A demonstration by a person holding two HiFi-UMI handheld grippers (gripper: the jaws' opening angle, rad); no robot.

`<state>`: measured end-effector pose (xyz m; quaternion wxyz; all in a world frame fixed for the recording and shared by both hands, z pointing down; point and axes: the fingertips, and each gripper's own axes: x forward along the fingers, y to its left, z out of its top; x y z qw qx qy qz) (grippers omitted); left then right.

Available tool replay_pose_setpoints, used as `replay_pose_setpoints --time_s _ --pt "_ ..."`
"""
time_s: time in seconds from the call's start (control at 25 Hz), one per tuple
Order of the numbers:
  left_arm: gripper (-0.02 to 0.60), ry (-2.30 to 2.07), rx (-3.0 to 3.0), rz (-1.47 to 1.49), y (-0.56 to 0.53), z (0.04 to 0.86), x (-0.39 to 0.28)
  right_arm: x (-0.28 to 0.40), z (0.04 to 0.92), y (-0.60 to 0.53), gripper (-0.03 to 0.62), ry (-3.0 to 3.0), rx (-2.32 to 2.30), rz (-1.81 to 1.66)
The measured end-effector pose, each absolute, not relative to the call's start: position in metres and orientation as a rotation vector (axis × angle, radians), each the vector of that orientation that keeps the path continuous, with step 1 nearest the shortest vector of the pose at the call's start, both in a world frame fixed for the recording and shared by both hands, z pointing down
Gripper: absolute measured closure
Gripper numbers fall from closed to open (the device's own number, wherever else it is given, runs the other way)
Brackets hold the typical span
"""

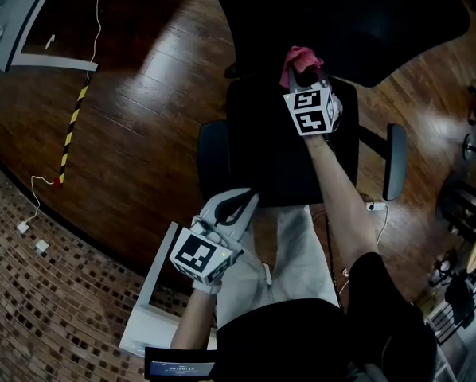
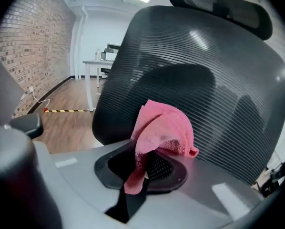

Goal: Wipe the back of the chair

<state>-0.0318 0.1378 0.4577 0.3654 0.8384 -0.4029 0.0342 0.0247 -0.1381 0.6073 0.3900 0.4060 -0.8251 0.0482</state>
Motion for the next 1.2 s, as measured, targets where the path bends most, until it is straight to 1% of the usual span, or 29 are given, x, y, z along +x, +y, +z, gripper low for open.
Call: replay_pose_setpoints --time_s 0.2,0.48,0.6,0.8,0.96,1.2 --pt "0.589 -1.059 2.141 0.074 0.134 0.461 -0.051 -0.026 0.609 -0.132 0.549 -2.141 0.973 0.110" --pt "0.589 -1.060 2.133 0.084 0.133 0.463 -0.068 -0.077 0.611 -0.110 0.549 -2.181 0.876 0.070" --pt "0.589 -1.056 2.149 0.091 0.131 0.465 -0.070 -0.094 0.611 -0.100 0.549 -2.220 0.831 0.064" --pt "0.589 -1.024 2.161 0.107 0.126 0.466 -0.058 -0.125 0.622 -0.072 0.549 -2.294 0.627 -0.018" --pt "0.589 -0.980 2.144 0.185 0.121 0.466 -0.045 -0.099 0.635 -0.084 0.549 -2.258 0.665 0.028" --pt "0.589 -0.947 2.174 0.178 0.118 0.467 -0.015 -0.019 0.648 -0.118 0.549 -2.177 0.804 0.109"
